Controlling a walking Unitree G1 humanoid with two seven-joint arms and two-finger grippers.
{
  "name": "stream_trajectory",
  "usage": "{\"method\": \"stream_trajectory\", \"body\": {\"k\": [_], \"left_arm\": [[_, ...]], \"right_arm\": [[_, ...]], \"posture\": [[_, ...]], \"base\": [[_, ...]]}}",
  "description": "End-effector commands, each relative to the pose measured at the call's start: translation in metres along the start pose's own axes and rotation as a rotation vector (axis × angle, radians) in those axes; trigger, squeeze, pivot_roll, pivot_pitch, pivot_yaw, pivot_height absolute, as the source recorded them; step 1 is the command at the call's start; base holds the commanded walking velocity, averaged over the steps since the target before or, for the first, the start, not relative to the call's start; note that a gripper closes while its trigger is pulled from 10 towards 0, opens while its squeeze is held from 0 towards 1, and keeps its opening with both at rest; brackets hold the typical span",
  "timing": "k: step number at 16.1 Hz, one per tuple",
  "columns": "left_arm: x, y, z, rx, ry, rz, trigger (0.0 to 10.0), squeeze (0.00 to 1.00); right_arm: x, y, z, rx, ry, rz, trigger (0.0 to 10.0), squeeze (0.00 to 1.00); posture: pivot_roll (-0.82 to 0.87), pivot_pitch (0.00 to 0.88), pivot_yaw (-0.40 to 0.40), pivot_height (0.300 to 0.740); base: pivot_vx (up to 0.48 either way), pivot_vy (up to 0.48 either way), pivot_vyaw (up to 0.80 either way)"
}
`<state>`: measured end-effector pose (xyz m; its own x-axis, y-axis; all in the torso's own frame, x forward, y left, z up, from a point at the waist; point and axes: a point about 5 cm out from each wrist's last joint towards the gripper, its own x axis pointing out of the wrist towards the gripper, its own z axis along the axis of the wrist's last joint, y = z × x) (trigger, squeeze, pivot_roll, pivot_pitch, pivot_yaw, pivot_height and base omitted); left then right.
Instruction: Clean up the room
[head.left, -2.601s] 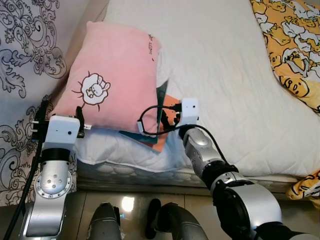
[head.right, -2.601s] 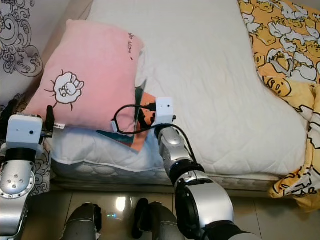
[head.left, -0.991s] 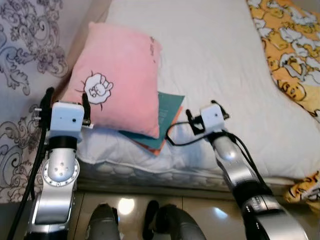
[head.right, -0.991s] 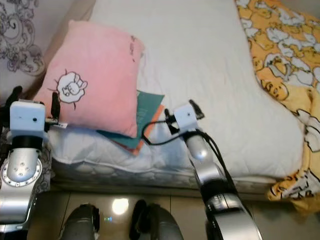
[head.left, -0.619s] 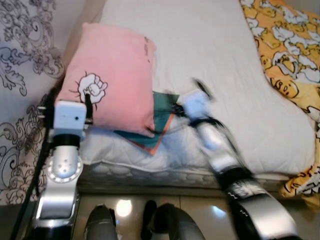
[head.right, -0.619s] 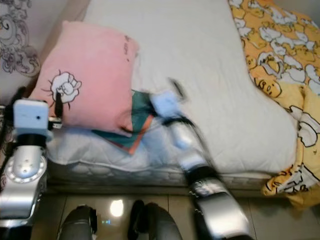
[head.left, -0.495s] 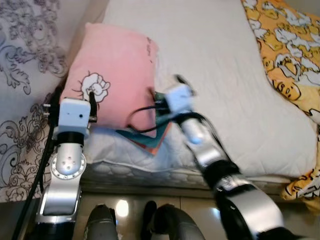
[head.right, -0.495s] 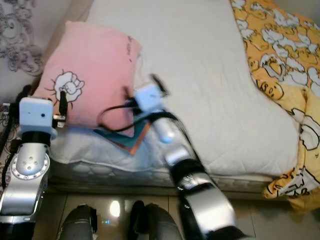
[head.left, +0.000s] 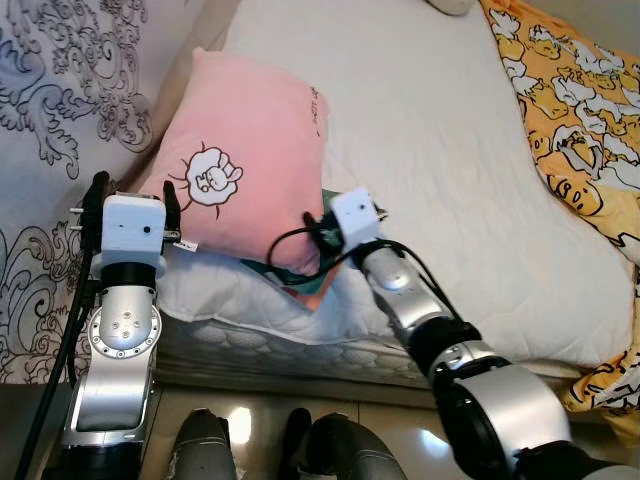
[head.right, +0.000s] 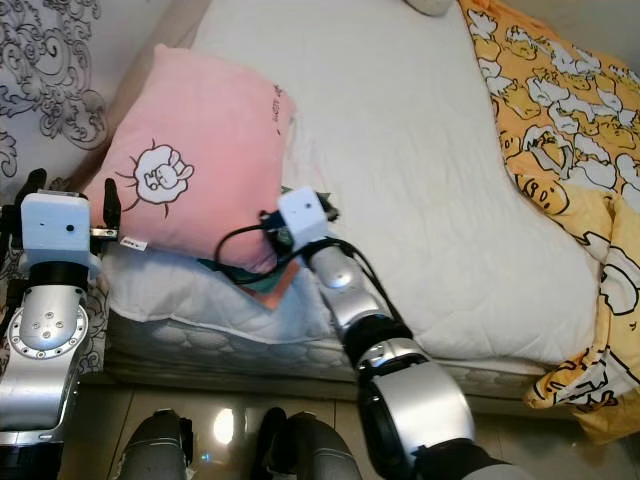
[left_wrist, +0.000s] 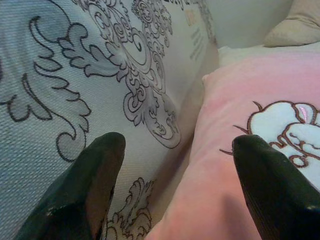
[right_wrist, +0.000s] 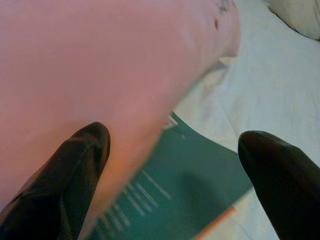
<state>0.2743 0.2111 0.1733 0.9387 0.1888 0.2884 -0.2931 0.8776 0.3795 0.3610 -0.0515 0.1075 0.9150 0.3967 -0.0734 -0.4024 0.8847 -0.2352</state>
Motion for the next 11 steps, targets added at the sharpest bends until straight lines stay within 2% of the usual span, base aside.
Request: {"method": "stream_trajectory", "body": {"k": [1, 3, 4, 6, 7, 11], "left_arm": [[-0.001, -0.004, 0.003, -0.013, -0.009, -0.005, 10.0, 0.0], [0.002, -0.005, 0.004, -0.015, -0.015, -0.008, 10.0, 0.0], [0.003, -0.005, 0.004, -0.011, -0.02, -0.009, 10.0, 0.0], [0.005, -0.005, 0.007, 0.02, -0.043, 0.001, 10.0, 0.0], [0.006, -0.004, 0.007, 0.02, -0.043, 0.007, 10.0, 0.0], [0.005, -0.002, 0.007, 0.014, -0.037, 0.018, 10.0, 0.0]], "right_arm": [[-0.012, -0.01, -0.026, 0.005, 0.1, -0.019, 10.0, 0.0], [-0.028, -0.019, -0.054, -0.022, 0.205, -0.02, 10.0, 0.0], [-0.03, -0.021, -0.057, -0.023, 0.211, -0.029, 10.0, 0.0], [-0.025, -0.023, -0.042, -0.044, 0.103, -0.035, 10.0, 0.0], [-0.024, -0.021, -0.041, -0.064, 0.1, -0.022, 10.0, 0.0], [-0.038, -0.029, -0.064, -0.118, 0.213, -0.024, 10.0, 0.0]], "posture": [[0.31, 0.156, -0.251, 0.716], [0.3, 0.153, -0.245, 0.716], [0.29, 0.152, -0.239, 0.716], [0.29, 0.151, -0.235, 0.716], [0.28, 0.15, -0.233, 0.716], [0.29, 0.151, -0.245, 0.716]], "base": [[0.0, 0.0, 0.0], [0.0, 0.0, 0.0], [0.0, 0.0, 0.0], [0.0, 0.0, 0.0], [0.0, 0.0, 0.0], [0.0, 0.0, 0.0]]}}
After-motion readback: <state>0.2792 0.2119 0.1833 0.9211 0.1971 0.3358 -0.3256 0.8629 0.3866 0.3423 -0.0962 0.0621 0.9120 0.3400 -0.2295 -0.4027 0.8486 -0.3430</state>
